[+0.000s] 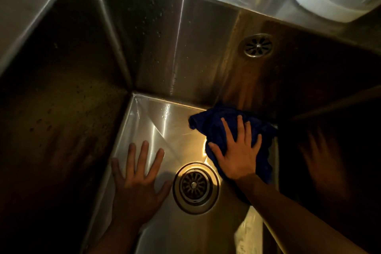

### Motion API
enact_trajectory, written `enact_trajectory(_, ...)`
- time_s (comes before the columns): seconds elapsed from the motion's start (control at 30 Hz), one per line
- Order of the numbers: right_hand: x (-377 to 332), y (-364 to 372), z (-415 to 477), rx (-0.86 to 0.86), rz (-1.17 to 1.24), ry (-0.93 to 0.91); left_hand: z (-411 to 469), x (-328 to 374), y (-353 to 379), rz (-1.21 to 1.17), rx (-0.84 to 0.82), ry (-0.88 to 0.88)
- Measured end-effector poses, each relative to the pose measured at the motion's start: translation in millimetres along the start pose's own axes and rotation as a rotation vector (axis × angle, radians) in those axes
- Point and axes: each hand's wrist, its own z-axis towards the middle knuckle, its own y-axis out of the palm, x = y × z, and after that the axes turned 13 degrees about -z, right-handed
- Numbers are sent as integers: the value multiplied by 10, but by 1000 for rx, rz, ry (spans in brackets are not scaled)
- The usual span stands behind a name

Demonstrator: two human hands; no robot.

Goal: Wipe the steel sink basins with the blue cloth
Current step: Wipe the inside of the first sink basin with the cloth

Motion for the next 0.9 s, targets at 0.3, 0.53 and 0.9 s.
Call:
enact_trajectory(0.3,-790,-105,38,37,90,-34,-17,47,-43,10,66,7)
enact_trajectory(0.53,-1801,-328,125,-62,316,-207,-56,-14,90,-78,196,-15)
enact_trajectory(0.9,-1141,-651,-139,96,609,-81,417,167,-360,-216,319,16)
